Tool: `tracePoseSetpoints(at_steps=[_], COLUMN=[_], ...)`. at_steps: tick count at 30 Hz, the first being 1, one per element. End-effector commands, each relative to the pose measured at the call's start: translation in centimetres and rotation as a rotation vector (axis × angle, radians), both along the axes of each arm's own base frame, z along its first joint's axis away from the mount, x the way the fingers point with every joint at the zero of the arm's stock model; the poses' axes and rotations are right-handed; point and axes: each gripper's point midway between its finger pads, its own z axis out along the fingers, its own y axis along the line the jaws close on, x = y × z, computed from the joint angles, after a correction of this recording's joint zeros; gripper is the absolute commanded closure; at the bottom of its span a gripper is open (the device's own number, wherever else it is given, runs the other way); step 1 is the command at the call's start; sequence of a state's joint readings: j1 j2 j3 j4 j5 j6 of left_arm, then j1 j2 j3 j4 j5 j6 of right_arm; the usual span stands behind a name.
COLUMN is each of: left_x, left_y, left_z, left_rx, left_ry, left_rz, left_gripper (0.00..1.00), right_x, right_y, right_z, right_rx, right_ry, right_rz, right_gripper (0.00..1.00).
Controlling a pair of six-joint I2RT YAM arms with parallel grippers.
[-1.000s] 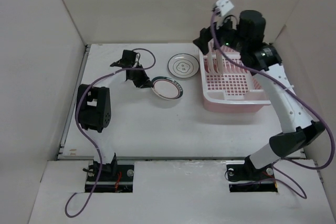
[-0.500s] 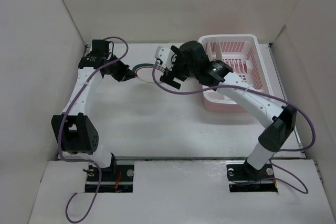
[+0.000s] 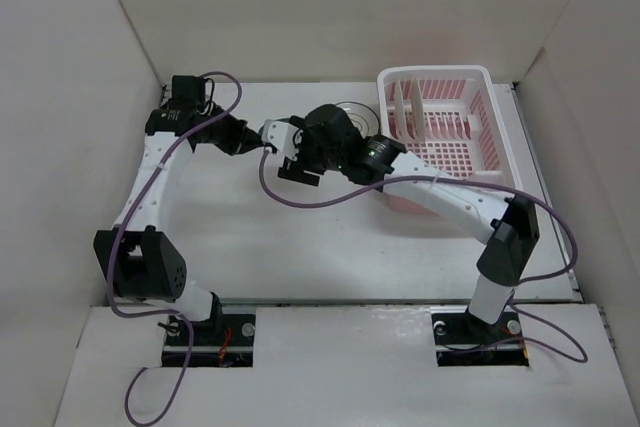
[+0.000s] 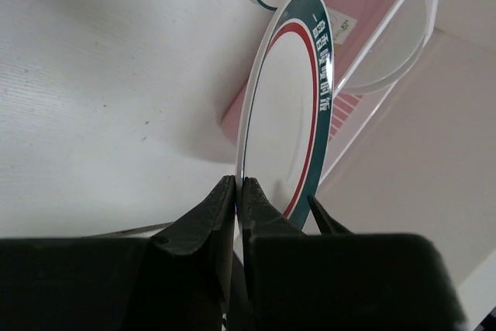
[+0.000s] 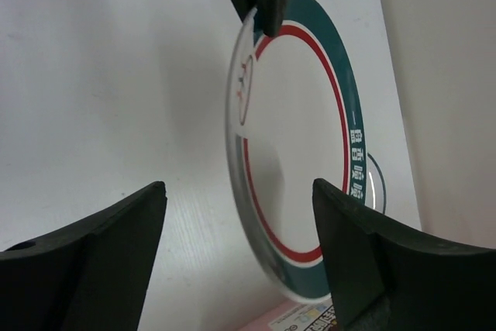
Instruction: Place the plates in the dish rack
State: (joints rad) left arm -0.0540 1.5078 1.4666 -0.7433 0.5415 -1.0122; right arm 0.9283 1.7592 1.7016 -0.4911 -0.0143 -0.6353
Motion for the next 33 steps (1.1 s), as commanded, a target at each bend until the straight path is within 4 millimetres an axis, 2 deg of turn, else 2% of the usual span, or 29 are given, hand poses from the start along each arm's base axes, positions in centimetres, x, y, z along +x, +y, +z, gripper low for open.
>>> tracePoseSetpoints(at_steps=[1,4,6,8,9,10,14,16,18,19,20,21,23,24,25,26,27,28,30,31,32,33], left_x=[-0.9,-1.1,-1.2,-1.2,-1.2,-1.2,-0.6,-0.1,0.9,0.9,1.5,2.0,2.7,3.1,3.2,3.4,3.7,3.7,4.1,4.1,4.1,4.0], left_y=[-0.8,-0.8,-0.9,-0.9,-0.9,-0.9,-0.8,-0.5,-0.7,-1.1,-1.3,-0.9,-0.4,0.1,0.1,0.5,0.9,1.2,1.8,2.1,2.3,2.1], left_z=[4.8,4.8,4.9,4.9,4.9,4.9,4.7,4.6,5.6,6.5,7.1,6.9,6.8,6.8,6.6,6.4,6.2,5.6,4.9,3.9,3.2,2.7], left_rx=[-0.071,-0.071,-0.079,-0.079,-0.079,-0.079,-0.060,-0.060,-0.089,-0.118,-0.126,-0.131,-0.128,-0.124,-0.124,-0.112,-0.082,-0.053,0.042,0.067,0.087,0.101], left_ry=[-0.132,-0.133,-0.132,-0.132,-0.132,-0.132,-0.154,-0.170,-0.244,-0.283,-0.336,-0.344,-0.375,-0.408,-0.413,-0.430,-0.441,-0.431,-0.455,-0.429,-0.423,-0.421], left_rz=[-0.021,-0.021,-0.028,-0.028,-0.028,-0.028,-0.037,-0.040,-0.059,-0.090,-0.102,-0.084,-0.074,-0.063,-0.063,-0.064,-0.053,-0.047,-0.046,-0.045,-0.048,-0.060], left_gripper=[1.00,1.00,1.00,1.00,1.00,1.00,1.00,1.00,0.68,0.43,0.12,0.00,0.00,0.00,0.00,0.00,0.00,0.00,0.00,0.00,0.00,0.00], right_x=[2.9,3.7,3.8,4.0,4.0,4.0,3.6,3.3,3.3,3.3,3.3,3.7,4.3,5.2,5.9,6.2,7.8,8.5,9.5,11.0,11.4,12.1], right_y=[0.3,0.2,0.3,0.6,0.6,0.6,0.4,0.1,-0.2,-0.7,-1.0,-1.5,-3.0,-4.5,-5.3,-6.4,-8.9,-10.3,-13.4,-16.4,-17.9,-19.3], right_z=[2.4,1.2,1.4,1.1,1.1,1.1,2.1,3.4,3.4,4.3,4.7,5.0,6.7,8.5,9.1,10.5,11.8,12.4,15.0,15.4,16.8,16.8], right_rx=[0.063,0.035,0.044,0.044,0.044,0.044,0.076,0.103,0.119,0.132,0.149,0.168,0.241,0.308,0.320,0.388,0.430,0.462,0.575,0.608,0.672,0.689], right_ry=[-0.116,-0.119,-0.125,-0.126,-0.125,-0.125,-0.121,-0.127,-0.132,-0.151,-0.153,-0.152,-0.134,-0.120,-0.125,-0.107,-0.111,-0.101,-0.082,-0.072,-0.063,-0.054], right_rz=[-0.091,-0.125,-0.126,-0.126,-0.126,-0.126,-0.128,-0.133,-0.149,-0.168,-0.187,-0.205,-0.262,-0.310,-0.321,-0.352,-0.412,-0.446,-0.511,-0.553,-0.576,-0.599], right_gripper=[0.21,0.30,0.33,0.50,0.72,0.79,1.00,1.00,1.00,1.00,1.00,1.00,1.00,1.00,1.00,1.00,1.00,1.00,1.00,1.00,1.00,0.98])
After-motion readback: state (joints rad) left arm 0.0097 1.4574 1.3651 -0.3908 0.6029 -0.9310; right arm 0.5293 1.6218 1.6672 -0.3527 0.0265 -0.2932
